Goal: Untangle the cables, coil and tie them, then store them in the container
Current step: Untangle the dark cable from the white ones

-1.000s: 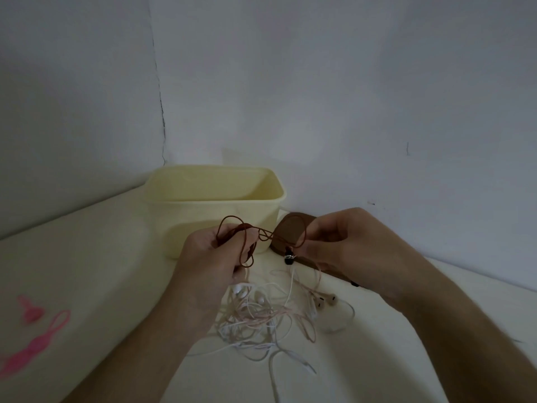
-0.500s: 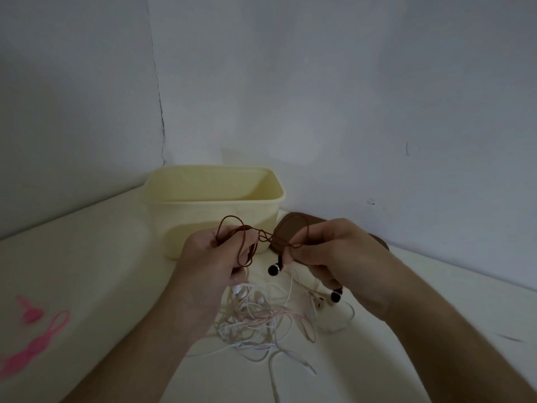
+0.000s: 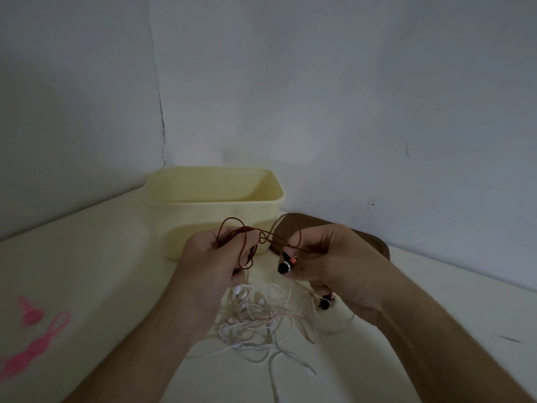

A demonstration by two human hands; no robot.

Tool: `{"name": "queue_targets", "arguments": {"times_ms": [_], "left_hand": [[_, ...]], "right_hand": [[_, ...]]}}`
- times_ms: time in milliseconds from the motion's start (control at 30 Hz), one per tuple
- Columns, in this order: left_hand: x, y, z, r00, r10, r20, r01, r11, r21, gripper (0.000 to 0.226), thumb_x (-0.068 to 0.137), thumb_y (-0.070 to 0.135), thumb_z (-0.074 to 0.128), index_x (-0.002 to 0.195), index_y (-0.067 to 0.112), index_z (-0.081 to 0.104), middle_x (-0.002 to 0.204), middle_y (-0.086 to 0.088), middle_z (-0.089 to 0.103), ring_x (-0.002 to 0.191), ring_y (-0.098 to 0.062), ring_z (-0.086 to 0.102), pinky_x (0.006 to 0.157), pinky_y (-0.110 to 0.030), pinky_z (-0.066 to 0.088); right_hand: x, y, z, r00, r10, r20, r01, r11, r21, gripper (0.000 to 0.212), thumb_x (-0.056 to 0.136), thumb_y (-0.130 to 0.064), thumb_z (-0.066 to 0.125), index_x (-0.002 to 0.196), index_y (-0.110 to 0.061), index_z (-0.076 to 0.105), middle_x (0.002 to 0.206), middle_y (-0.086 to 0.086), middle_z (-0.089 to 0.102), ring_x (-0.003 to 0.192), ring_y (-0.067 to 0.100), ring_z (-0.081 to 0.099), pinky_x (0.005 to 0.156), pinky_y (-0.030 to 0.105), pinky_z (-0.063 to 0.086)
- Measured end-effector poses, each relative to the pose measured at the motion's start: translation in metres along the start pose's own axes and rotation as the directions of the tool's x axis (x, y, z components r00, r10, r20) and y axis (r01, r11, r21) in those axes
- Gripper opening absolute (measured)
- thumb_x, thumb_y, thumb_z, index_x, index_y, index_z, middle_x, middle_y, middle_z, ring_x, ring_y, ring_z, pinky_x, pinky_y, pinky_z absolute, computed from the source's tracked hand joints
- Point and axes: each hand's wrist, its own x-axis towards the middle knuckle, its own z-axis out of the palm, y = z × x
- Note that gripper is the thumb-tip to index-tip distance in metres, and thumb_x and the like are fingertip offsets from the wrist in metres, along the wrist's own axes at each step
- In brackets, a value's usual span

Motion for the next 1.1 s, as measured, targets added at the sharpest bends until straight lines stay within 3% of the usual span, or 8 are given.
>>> {"name": "queue_targets", "arguments": {"times_ms": [167,300,467,667,733,900,1000,1100], "left_hand": [[0.001,-0.001,0.001,1.0,-0.004,0.005,0.004,1.0,0.013,0.056,0.095,0.0,0.063,0.046,0.023,0.047,0.055,0.003,0.038,0.048,-0.008,0.034,0.044,-0.023,0.021],[0.001,-0.001,0.0,1.0,-0.004,0.002,0.004,1.0,0.018,0.056,0.095,0.001,0.064,0.047,0.023,0.047,0.055,0.003,0.038,0.049,-0.008,0.034,0.044,-0.023,0.023],[0.0,0.0,0.001,1.0,-0.018,0.013,0.018,1.0,-0.002,0.053,0.093,-0.001,0.065,0.048,0.021,0.046,0.055,0.002,0.036,0.05,-0.01,0.03,0.045,-0.024,0.019],[0.0,0.001,-0.001,1.0,-0.006,0.016,0.007,0.999,-0.046,0.044,0.094,0.0,0.063,0.057,0.013,0.044,0.056,0.002,0.034,0.052,-0.011,0.028,0.045,-0.023,0.019],[0.0,0.0,-0.002,1.0,-0.008,0.016,0.008,0.999,-0.042,0.038,0.094,0.001,0.064,0.061,0.01,0.046,0.057,0.001,0.034,0.054,-0.012,0.027,0.047,-0.025,0.018],[0.001,0.0,-0.002,1.0,0.003,0.012,-0.003,1.0,-0.029,0.046,0.094,0.001,0.063,0.056,0.015,0.042,0.057,0.002,0.034,0.053,-0.012,0.027,0.046,-0.024,0.021],[0.001,0.0,-0.001,1.0,0.004,0.007,-0.004,0.998,-0.056,0.041,0.094,-0.001,0.062,0.061,0.014,0.045,0.056,0.004,0.035,0.053,-0.01,0.028,0.044,-0.022,0.021],[0.002,0.0,0.0,1.0,0.007,0.014,-0.006,0.998,-0.07,0.04,0.094,-0.002,0.062,0.062,0.013,0.044,0.056,0.003,0.034,0.053,-0.01,0.027,0.043,-0.021,0.021]], "right_hand": [[0.002,0.003,0.002,0.996,0.0,0.088,-0.02,0.974,0.224,0.015,0.089,0.005,0.075,0.085,-0.008,0.069,0.056,-0.006,0.046,0.047,0.009,0.024,0.045,0.022,0.021],[0.0,0.001,0.003,0.995,-0.024,0.098,-0.002,0.967,0.256,0.006,0.09,-0.009,0.074,0.087,-0.009,0.069,0.062,-0.004,0.048,0.046,0.008,0.023,0.044,0.022,0.019],[0.001,0.001,0.003,0.999,0.046,-0.015,-0.04,0.965,0.258,0.036,0.107,-0.032,0.06,0.082,-0.008,0.07,0.059,-0.002,0.021,0.05,0.015,0.015,0.047,0.027,0.015],[0.002,-0.001,0.003,0.976,0.196,-0.093,-0.164,0.947,0.278,0.066,0.11,-0.044,0.045,0.062,-0.005,0.066,0.054,-0.001,0.02,0.045,0.014,0.017,0.049,0.027,0.013],[0.003,-0.001,0.001,0.973,0.215,-0.089,-0.185,0.948,0.259,0.059,0.109,-0.038,0.048,0.065,-0.004,0.067,0.053,-0.002,0.021,0.045,0.013,0.016,0.05,0.027,0.011],[-0.002,-0.007,-0.004,0.996,0.068,-0.06,-0.063,0.995,0.079,0.007,0.096,-0.004,0.068,0.089,-0.005,0.07,0.052,-0.006,0.039,0.048,0.014,0.024,0.048,0.026,0.02],[-0.003,-0.007,-0.003,0.999,0.002,-0.051,-0.004,0.999,-0.039,0.017,0.095,0.001,0.071,0.1,-0.011,0.08,0.057,-0.01,0.061,0.048,0.012,0.031,0.049,0.025,0.025],[-0.003,-0.004,0.0,0.998,-0.042,-0.054,0.033,0.986,-0.164,0.031,0.094,0.006,0.069,0.1,-0.019,0.084,0.056,-0.011,0.055,0.042,0.003,0.034,0.045,0.014,0.029]]}}
